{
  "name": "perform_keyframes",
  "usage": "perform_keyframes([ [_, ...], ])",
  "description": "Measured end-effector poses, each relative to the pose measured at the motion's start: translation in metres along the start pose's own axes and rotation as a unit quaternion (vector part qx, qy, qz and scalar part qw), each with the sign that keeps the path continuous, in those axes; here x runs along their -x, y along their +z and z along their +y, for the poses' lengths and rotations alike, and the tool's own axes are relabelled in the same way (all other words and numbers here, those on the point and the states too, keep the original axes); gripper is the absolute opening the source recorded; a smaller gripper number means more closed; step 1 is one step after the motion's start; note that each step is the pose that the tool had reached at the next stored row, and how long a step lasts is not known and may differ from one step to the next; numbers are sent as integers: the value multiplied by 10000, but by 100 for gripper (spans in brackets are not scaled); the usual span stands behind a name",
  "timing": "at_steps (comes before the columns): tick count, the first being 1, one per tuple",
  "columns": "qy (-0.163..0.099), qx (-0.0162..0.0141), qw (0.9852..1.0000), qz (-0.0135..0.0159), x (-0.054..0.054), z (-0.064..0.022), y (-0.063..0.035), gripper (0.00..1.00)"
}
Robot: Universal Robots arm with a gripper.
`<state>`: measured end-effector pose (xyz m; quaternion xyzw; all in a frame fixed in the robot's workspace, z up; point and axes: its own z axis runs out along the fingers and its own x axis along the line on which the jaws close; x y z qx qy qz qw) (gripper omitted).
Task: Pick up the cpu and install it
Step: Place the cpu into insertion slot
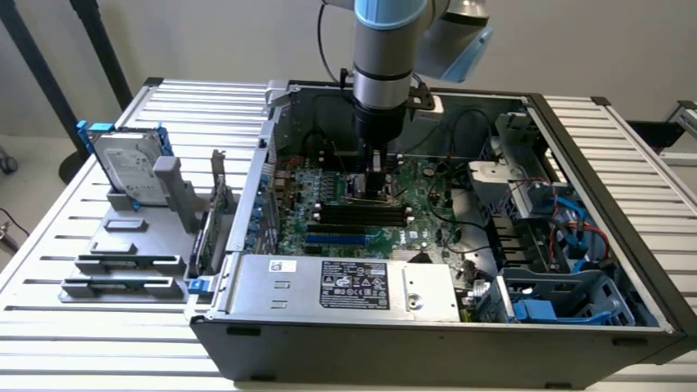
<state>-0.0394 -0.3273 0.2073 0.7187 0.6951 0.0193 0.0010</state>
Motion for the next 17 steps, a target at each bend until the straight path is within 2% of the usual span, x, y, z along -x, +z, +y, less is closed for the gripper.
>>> perform_keyframes([
  [17,-2,1,10000,-33,-37,2,73,55],
])
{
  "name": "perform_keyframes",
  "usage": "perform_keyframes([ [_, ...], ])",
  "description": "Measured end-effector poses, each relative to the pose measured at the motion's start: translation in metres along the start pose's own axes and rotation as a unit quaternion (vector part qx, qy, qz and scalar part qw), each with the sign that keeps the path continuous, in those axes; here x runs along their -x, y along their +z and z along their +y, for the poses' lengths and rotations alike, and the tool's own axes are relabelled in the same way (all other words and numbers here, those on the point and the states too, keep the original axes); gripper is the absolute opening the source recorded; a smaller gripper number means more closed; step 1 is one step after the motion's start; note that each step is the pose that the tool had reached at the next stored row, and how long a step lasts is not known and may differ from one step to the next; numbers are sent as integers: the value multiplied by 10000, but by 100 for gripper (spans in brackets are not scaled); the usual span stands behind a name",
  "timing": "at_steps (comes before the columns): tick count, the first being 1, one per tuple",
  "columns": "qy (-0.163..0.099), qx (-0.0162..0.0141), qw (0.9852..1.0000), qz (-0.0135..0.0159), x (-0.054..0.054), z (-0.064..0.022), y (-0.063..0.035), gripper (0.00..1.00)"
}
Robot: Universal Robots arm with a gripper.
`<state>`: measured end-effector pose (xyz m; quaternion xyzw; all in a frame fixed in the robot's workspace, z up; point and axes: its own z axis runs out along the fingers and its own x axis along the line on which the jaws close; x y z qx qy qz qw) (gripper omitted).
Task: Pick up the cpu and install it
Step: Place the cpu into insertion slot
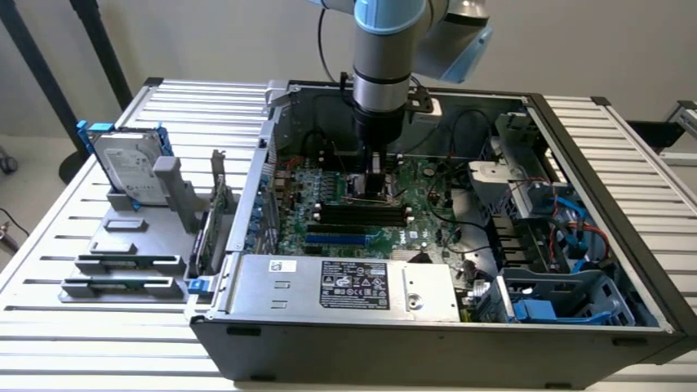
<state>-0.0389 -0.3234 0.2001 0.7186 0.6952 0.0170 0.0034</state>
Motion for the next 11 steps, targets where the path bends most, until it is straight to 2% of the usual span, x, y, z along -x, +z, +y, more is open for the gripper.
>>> perform_keyframes([
  [11,0,1,10000,-31,-12,4,35,55],
])
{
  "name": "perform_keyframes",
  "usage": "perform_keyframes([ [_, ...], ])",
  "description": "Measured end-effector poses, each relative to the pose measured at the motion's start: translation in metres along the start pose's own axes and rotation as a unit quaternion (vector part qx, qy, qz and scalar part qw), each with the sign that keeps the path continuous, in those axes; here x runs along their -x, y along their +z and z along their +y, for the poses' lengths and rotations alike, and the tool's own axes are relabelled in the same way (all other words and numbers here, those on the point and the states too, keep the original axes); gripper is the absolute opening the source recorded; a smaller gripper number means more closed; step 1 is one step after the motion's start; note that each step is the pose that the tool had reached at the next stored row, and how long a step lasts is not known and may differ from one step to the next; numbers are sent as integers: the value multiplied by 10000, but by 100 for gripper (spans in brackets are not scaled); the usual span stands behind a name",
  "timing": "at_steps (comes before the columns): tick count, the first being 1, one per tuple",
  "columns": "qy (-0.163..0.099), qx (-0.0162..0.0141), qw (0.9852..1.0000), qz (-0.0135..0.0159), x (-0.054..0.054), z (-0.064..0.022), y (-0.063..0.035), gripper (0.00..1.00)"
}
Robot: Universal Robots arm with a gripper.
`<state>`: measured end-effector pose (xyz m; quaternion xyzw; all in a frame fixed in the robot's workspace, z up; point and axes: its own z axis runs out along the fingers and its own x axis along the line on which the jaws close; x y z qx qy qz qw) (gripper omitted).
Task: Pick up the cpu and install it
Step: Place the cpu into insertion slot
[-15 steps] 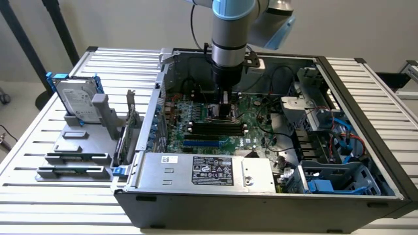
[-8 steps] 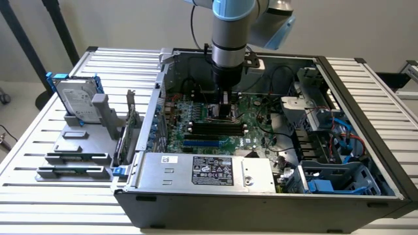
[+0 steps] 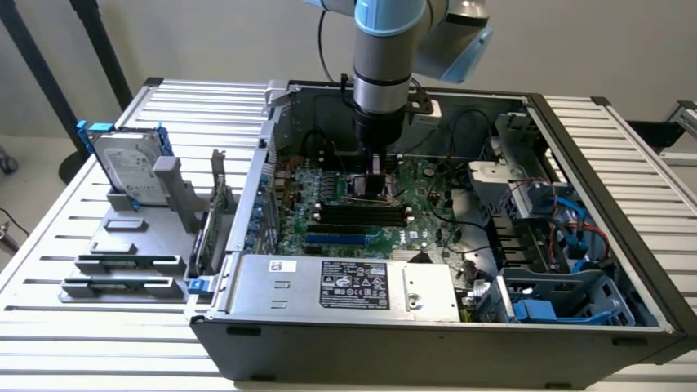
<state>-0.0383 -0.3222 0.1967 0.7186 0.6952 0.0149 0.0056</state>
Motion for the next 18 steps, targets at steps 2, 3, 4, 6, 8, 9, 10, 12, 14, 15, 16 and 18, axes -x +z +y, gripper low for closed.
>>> perform_keyframes([
  [2,0,0,10000,-5,-1,1,2,55],
  [3,1,0,10000,-6,-2,2,3,55],
  [4,1,0,10000,-6,-2,3,3,55],
  [6,0,0,10000,-7,-2,4,5,55],
  [8,0,0,10000,-9,-2,5,6,55],
  [9,0,0,10000,-9,-3,5,7,55],
  [10,0,0,10000,-10,-3,5,9,55],
  [12,0,1,10000,-12,-3,6,11,55],
  [14,0,0,10000,-16,-3,6,14,55],
  [15,-1,0,10000,-19,-3,6,15,55],
  [16,-1,1,10000,-21,-3,6,17,55],
  [18,-1,1,10000,-25,-3,6,19,55],
])
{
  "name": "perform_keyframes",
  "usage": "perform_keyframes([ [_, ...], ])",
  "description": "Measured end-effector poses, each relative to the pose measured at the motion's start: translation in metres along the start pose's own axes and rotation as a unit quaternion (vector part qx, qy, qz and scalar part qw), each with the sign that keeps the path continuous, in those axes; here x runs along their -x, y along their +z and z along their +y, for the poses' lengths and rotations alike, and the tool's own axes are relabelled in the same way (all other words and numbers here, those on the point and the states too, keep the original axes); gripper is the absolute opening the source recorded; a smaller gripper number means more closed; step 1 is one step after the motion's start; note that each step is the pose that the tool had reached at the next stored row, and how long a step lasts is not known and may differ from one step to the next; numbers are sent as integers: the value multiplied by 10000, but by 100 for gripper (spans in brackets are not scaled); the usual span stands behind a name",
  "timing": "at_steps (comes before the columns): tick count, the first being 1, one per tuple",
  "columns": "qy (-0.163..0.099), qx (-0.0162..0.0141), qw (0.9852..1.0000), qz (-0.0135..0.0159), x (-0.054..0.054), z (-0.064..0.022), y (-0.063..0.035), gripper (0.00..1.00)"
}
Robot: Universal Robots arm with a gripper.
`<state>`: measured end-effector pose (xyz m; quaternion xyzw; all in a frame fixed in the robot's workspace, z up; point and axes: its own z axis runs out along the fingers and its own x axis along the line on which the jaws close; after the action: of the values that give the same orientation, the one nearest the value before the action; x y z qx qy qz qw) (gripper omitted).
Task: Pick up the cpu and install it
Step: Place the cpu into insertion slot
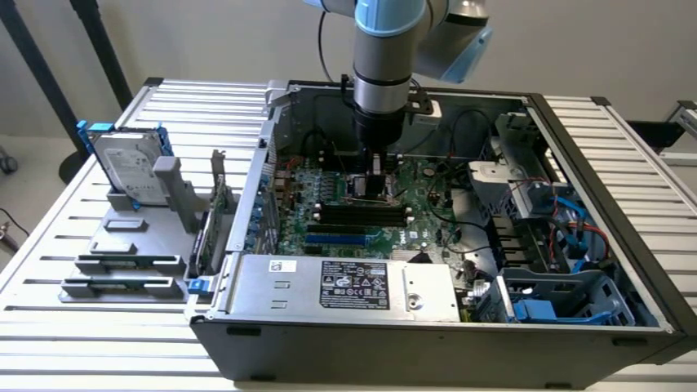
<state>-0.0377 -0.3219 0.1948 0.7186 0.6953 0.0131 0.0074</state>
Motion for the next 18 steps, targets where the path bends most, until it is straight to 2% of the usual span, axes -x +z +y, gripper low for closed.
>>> perform_keyframes([
  [6,0,4,10000,1,-2,1,6,56],
  [7,0,2,10000,-1,-1,1,4,62],
  [11,0,0,10000,-5,0,0,-6,62],
  [18,0,-1,10000,-4,-1,3,-131,62],
])
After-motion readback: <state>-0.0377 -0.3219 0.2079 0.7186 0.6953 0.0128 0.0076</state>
